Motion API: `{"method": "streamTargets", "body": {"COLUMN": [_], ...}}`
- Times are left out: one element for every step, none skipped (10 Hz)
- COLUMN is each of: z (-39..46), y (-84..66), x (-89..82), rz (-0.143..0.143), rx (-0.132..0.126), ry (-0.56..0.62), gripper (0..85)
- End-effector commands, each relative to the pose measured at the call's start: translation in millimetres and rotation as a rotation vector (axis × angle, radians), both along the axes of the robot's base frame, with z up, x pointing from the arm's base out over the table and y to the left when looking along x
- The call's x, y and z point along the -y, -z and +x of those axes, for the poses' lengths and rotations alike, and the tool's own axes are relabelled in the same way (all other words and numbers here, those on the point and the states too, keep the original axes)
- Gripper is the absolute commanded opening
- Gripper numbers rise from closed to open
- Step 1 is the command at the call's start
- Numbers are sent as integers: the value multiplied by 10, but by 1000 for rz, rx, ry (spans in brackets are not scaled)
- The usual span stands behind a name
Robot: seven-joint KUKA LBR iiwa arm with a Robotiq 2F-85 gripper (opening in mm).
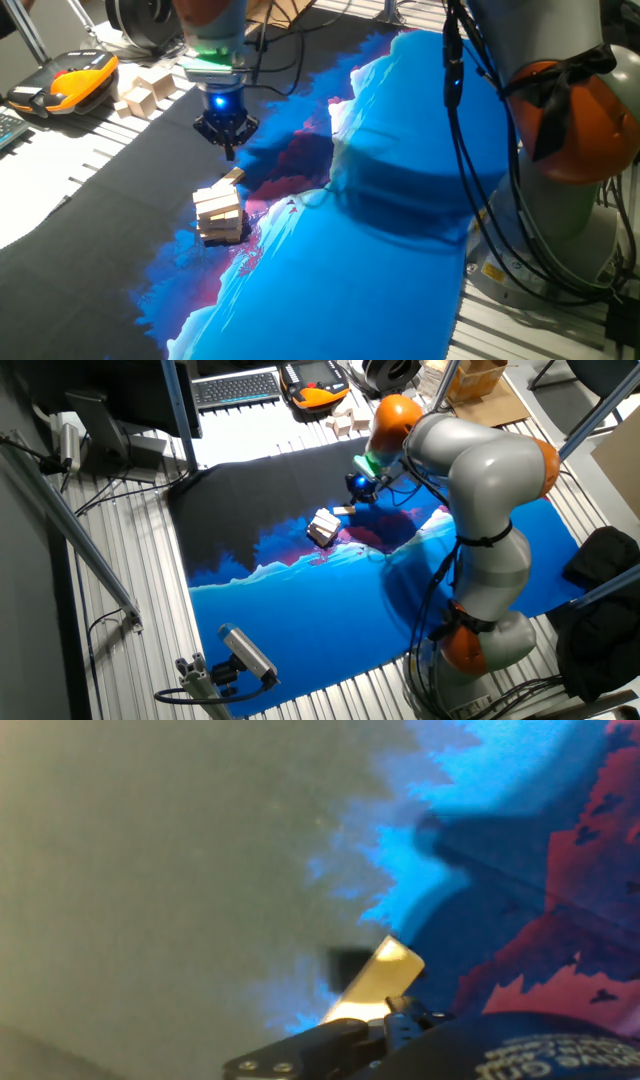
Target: Play Jenga
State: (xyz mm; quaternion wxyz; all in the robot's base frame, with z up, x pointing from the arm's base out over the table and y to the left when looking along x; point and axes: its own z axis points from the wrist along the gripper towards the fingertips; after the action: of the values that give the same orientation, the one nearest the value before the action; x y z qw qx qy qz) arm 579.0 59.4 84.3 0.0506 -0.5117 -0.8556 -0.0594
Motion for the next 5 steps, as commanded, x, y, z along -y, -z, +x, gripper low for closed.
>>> {"method": "streamTargets", "body": {"z": [-4,-7,-17,-32,-53], "y": [-11,-26,-43,-63,-86], "x": [-28,-59,-61,-60,-59], "rz": [-6,-12,-9,-3,-6], "rx": [-9,-18,-21,-21,-33], "ry": [-314,-389,-440,-475,-542], "gripper": [0,0,0,0,0]}}
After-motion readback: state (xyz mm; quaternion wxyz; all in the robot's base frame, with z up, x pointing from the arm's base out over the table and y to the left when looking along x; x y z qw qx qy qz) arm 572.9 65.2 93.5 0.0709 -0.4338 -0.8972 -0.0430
